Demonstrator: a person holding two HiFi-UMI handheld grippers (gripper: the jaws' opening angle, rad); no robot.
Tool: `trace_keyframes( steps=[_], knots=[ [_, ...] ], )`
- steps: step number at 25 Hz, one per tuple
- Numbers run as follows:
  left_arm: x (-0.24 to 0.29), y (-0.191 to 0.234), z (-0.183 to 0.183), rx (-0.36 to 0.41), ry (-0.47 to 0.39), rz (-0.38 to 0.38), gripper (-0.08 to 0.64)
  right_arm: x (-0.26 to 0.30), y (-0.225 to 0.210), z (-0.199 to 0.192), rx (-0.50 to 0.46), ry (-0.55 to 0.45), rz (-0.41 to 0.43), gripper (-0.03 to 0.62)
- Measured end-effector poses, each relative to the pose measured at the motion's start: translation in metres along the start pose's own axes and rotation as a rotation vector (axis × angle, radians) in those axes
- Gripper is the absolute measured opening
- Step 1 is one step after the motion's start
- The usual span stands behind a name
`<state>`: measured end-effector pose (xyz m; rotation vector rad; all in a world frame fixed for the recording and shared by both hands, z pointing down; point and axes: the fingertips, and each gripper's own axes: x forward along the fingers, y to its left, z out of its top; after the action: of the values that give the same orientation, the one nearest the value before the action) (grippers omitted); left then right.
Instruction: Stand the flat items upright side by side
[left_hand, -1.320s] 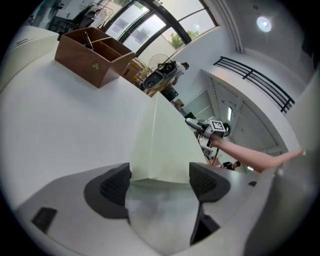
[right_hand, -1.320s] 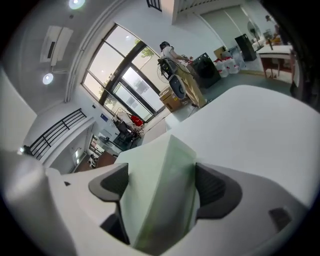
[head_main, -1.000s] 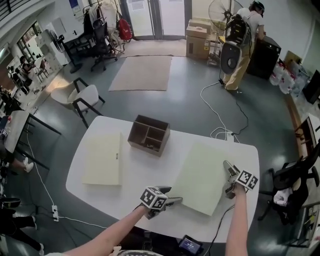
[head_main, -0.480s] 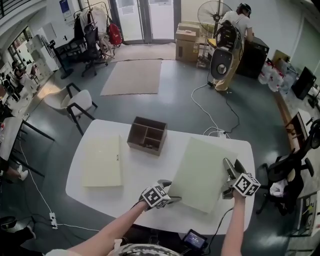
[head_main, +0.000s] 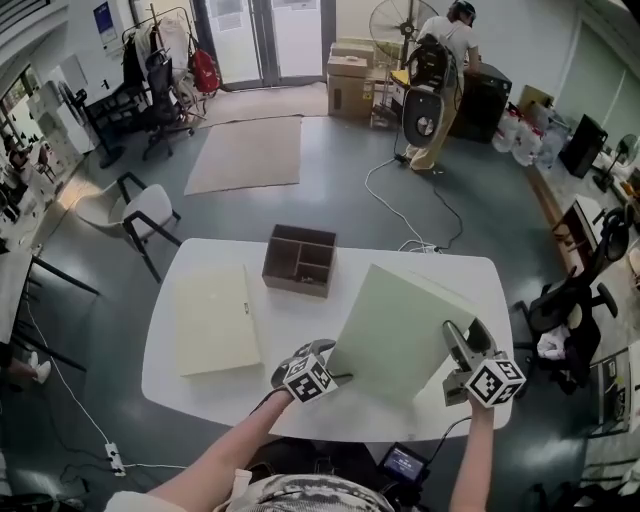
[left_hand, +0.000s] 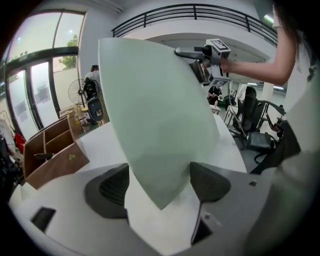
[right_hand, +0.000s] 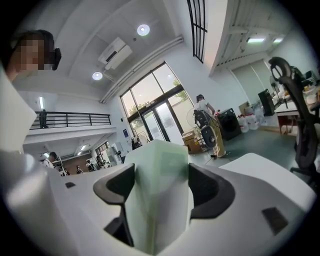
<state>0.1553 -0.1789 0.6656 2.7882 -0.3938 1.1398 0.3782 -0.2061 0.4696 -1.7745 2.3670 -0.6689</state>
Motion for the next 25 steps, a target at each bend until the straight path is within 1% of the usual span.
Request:
trace_keyframes(
  steps=[4,9,12,14,16,18,20,22,23,24,25],
  knots=[
    [-0.014,0.006,-0.015,0.054,-0.016,0.036,0.382,-0.016,0.041,-0.005,-0.043,-0.005,0.018,0.328],
    [-0.024,0.010,-0.027,0.116,-0.039,0.060,0.380,-0.037,0.079,-0.016,-0.064,-0.028,0.060,0.322],
    [-0.027,0.011,-0.032,0.140,-0.047,0.059,0.374,-0.048,0.095,-0.022,-0.125,-0.026,0.063,0.321],
    [-0.028,0.011,-0.036,0.139,-0.051,0.048,0.360,-0.054,0.103,-0.025,-0.171,-0.014,0.067,0.321],
    [-0.032,0.011,-0.038,0.116,-0.066,0.030,0.335,-0.059,0.111,-0.029,-0.206,-0.005,0.071,0.321],
    [-0.039,0.013,-0.036,0.065,-0.113,0.010,0.306,-0.064,0.119,-0.032,-0.233,-0.005,0.076,0.321],
    [-0.050,0.015,-0.025,-0.015,-0.198,-0.013,0.287,-0.068,0.126,-0.035,-0.258,-0.009,0.079,0.321],
    [-0.065,0.017,-0.011,-0.096,-0.292,-0.036,0.285,-0.072,0.133,-0.038,-0.279,-0.015,0.079,0.321],
    [-0.071,0.017,-0.006,-0.119,-0.324,-0.043,0.285,-0.074,0.137,-0.040,-0.286,-0.018,0.080,0.321],
    [-0.076,0.018,-0.002,-0.123,-0.340,-0.046,0.284,-0.076,0.141,-0.041,-0.291,-0.021,0.083,0.321],
    [-0.079,0.018,-0.001,-0.108,-0.340,-0.044,0.284,-0.078,0.143,-0.042,-0.293,-0.023,0.088,0.321]
  ],
)
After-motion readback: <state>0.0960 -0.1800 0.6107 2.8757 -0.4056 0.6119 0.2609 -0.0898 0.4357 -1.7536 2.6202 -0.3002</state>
